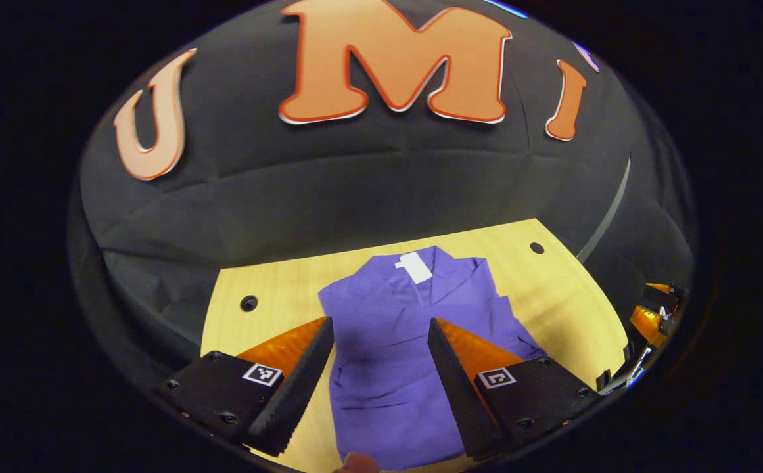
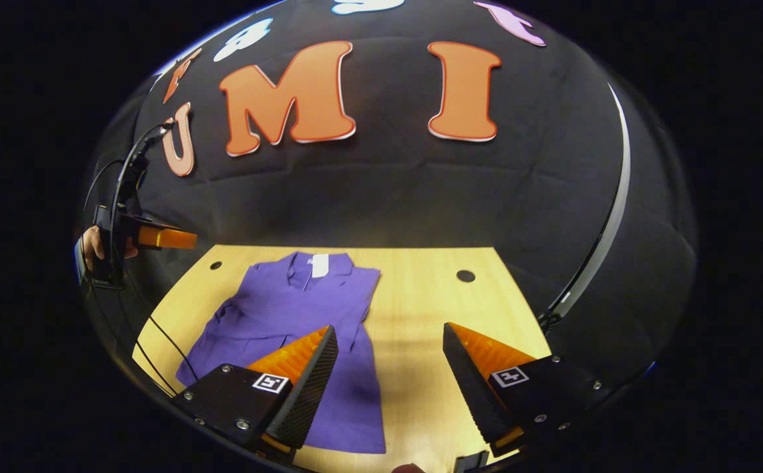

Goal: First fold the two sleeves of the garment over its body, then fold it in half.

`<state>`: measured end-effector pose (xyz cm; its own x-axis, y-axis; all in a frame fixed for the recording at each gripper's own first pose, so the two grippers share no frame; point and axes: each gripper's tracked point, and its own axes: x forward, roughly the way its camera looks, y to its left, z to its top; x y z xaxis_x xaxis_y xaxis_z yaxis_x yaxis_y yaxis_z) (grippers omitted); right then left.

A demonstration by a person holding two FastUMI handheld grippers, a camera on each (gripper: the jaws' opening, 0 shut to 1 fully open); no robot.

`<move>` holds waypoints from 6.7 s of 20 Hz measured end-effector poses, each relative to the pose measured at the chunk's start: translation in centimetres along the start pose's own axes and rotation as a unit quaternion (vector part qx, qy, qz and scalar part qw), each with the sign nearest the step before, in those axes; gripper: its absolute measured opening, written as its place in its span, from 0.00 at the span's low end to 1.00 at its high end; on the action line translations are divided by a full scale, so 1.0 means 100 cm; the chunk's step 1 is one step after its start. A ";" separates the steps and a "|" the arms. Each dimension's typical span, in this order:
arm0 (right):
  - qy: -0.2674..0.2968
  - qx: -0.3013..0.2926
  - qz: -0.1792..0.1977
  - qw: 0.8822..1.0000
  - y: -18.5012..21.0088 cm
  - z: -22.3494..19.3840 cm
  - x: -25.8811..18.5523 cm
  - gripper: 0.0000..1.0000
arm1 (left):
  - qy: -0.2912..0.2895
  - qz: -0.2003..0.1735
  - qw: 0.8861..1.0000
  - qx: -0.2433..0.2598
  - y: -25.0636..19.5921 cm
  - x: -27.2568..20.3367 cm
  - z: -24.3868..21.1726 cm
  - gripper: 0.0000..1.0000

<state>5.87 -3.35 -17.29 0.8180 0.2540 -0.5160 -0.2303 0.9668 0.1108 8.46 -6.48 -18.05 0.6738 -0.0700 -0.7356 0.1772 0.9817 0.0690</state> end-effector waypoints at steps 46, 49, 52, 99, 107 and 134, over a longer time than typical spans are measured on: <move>0.370 -0.018 0.012 0.929 0.041 -0.281 0.006 0.96 | 0.331 0.020 0.939 -0.088 0.021 -0.014 -0.389 0.98; 0.375 -0.010 0.017 0.927 0.047 -0.281 0.009 0.83 | 0.341 0.010 0.936 -0.088 0.018 -0.012 -0.386 0.85; 0.376 0.020 0.017 0.926 0.056 -0.280 0.011 0.31 | 0.355 -0.006 0.930 -0.092 0.008 -0.010 -0.385 0.49; 0.133 0.107 0.084 0.982 0.059 0.106 0.271 0.05 | 0.065 0.027 0.997 -0.034 0.078 0.186 0.041 0.05; 0.093 0.148 0.068 0.982 0.060 0.112 0.338 0.11 | -0.033 0.049 0.995 -0.077 0.071 0.246 0.073 0.17; -0.202 -0.011 -0.017 0.979 0.050 0.219 0.081 1.00 | -0.304 0.104 0.945 -0.062 0.083 -0.025 0.141 0.87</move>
<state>22.89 4.17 -2.29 0.9661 0.2166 -0.1405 -0.2072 0.9751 0.0786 18.31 -0.64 -6.15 0.9791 0.0748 -0.1890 -0.0640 0.9960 0.0626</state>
